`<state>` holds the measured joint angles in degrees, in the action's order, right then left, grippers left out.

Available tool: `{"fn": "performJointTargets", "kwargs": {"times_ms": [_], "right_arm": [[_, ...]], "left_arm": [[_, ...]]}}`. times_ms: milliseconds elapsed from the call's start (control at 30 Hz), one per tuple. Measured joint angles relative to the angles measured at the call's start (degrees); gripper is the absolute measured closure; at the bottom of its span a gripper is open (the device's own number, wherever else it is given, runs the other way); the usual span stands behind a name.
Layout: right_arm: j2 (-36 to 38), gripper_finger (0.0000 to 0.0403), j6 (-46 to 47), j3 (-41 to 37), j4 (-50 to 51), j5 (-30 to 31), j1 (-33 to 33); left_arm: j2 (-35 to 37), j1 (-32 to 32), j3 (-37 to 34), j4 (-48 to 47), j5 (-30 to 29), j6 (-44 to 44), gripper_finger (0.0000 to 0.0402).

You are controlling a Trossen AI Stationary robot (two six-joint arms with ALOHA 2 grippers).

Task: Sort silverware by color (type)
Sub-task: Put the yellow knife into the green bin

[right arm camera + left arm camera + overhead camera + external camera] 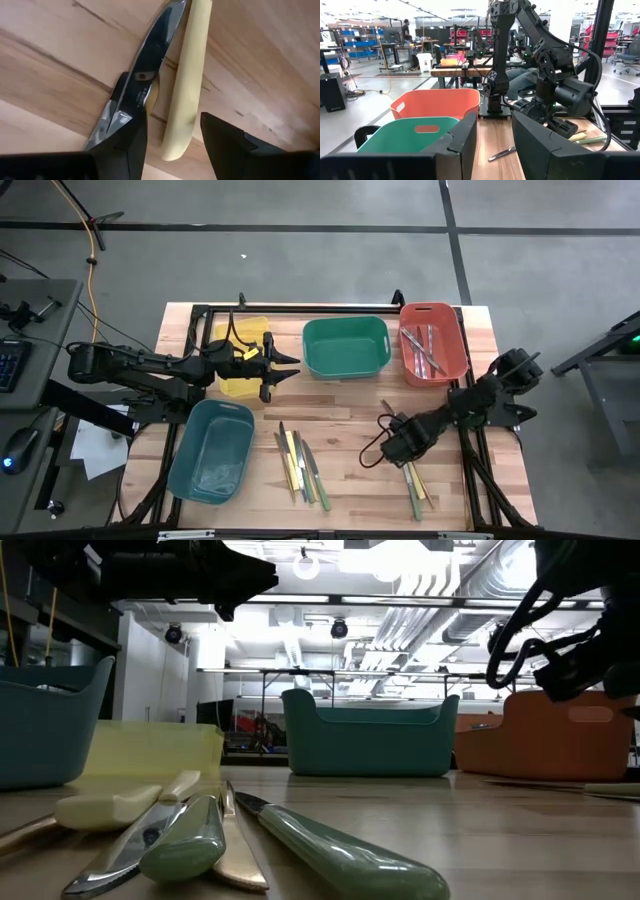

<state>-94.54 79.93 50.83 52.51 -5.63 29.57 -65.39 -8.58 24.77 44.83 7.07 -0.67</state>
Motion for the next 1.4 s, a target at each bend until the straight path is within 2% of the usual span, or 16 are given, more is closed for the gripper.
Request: {"fn": "performJointTargets", "kwargs": {"times_ms": [100, 300, 400, 500, 633, 833, 1000, 1100, 1400], "right_arm": [[0.0, 0.0264, 0.2, -0.8, -0.6, -0.1, 0.0], [0.7, 0.0349, 2.9, -5.9, -4.2, -3.7, 0.0], [0.8, 0.0352, 3.4, -6.5, -3.0, -5.5, 0.0], [1.6, 0.0352, 2.1, -6.1, -0.8, -4.5, 0.1], [4.3, 0.0352, 2.1, -4.3, 3.6, 0.5, 0.1], [9.2, 0.0352, 1.9, 0.1, 10.8, 5.0, 0.3], [13.3, 0.0352, -0.2, 2.9, 9.2, 12.2, 0.8], [15.0, 0.0352, -2.6, 2.8, 4.2, 16.5, 1.1], [16.1, 0.0352, -19.0, -1.7, -22.9, 27.9, -0.2]], "left_arm": [[0.0, 0.0, 0.0, 0.0, 0.0, 0.0, 0.0287], [0.0, 0.0, 0.0, 0.0, 0.0, 0.0, 0.0287], [0.0, 0.0, 0.0, 0.0, 0.0, 0.0, 0.0287], [0.0, 0.0, 0.0, 0.0, 0.0, 0.0, 0.0287], [0.0, 0.0, 0.0, 0.0, 0.0, 0.0, 0.0287], [0.0, 0.0, 0.0, 0.0, 0.0, 0.0, 0.0287], [0.0, 0.0, 0.0, 0.0, 0.0, 0.0, 0.0287], [0.0, 0.0, 0.0, 0.0, 0.0, 0.0, 0.0287], [0.0, 0.0, 0.0, 0.0, 0.0, 0.0, 0.0287]]}}
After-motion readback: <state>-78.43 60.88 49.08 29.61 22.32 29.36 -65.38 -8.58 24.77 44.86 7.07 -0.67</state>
